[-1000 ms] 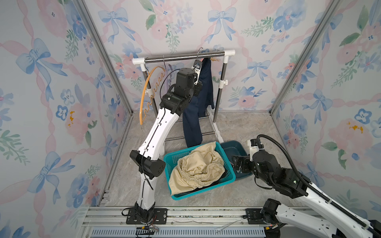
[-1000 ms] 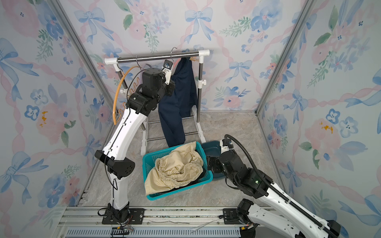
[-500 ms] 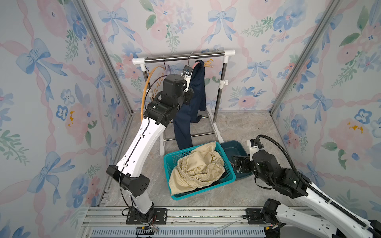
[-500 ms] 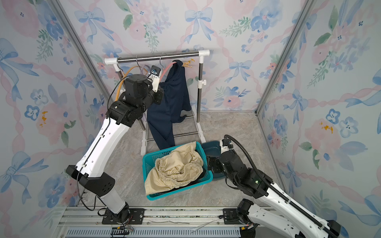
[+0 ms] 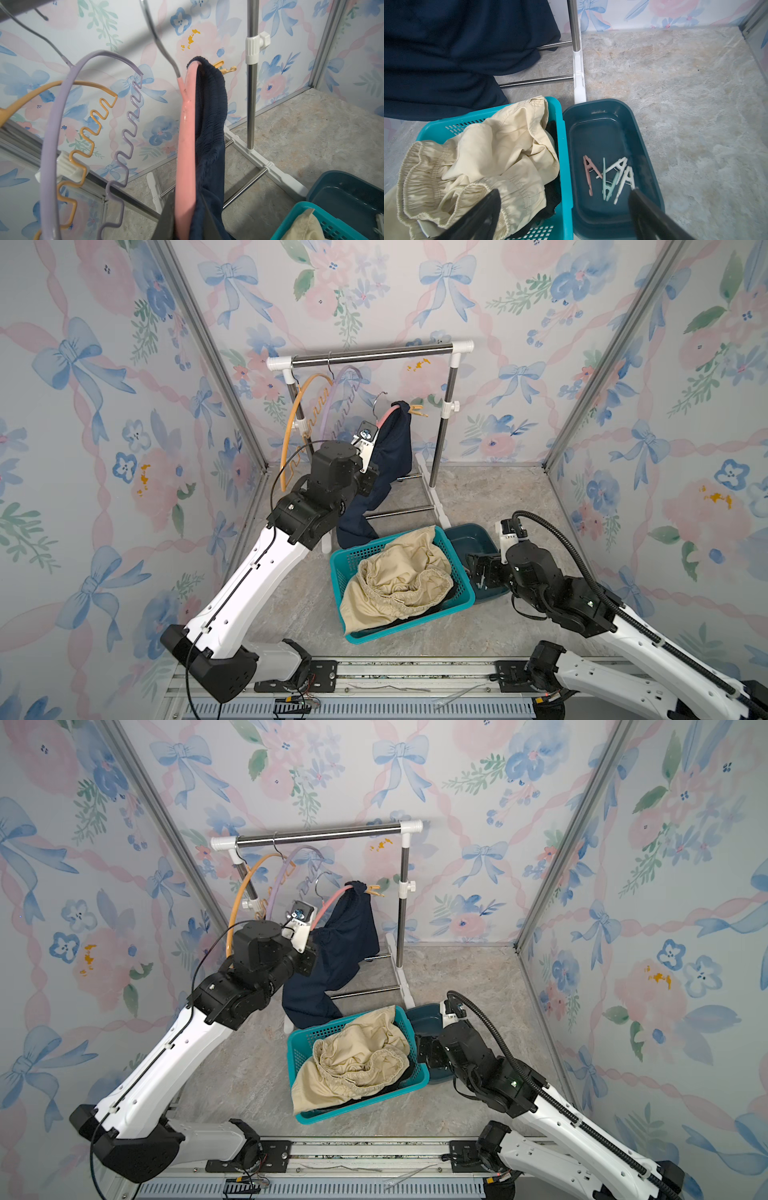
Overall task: Remove the clothespins securing shorts to the hanger
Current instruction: Pick up the hanger from the clothesline.
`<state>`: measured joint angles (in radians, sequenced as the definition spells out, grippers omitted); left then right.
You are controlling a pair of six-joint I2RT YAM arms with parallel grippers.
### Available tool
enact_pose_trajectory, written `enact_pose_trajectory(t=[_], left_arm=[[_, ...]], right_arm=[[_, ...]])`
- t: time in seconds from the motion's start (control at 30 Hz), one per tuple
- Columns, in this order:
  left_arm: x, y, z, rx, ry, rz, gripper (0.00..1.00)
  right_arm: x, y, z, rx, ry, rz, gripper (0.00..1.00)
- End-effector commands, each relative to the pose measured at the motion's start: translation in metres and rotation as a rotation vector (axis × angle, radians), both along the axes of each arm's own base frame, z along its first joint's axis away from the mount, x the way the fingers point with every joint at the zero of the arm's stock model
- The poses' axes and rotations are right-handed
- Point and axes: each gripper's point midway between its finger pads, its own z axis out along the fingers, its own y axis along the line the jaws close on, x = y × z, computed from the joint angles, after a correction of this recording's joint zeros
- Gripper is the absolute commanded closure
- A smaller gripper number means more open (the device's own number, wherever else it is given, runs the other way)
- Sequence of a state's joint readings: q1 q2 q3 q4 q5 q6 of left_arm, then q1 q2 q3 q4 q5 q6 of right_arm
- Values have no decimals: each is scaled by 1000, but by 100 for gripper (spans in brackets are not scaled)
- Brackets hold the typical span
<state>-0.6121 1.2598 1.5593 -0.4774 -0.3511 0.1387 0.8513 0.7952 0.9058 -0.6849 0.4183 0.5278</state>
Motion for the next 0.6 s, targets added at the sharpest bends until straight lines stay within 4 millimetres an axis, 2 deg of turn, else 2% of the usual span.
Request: enact_pose_trajectory(t=[0.0, 0.13, 0.23, 0.57], left_arm=[[-28, 8, 45, -147, -149, -24, 100], [-62, 14, 52, -202, -174, -96, 100], [-88, 20, 66, -259, -206, -159, 100], [-163, 41, 149, -378, -349, -342, 100]], right_arm=[[4, 1, 16, 26, -30, 13, 3], [7, 3, 19, 70, -29, 34, 4], [10, 3, 22, 92, -36, 40, 3], [19, -4, 29, 110, -60, 24, 3]])
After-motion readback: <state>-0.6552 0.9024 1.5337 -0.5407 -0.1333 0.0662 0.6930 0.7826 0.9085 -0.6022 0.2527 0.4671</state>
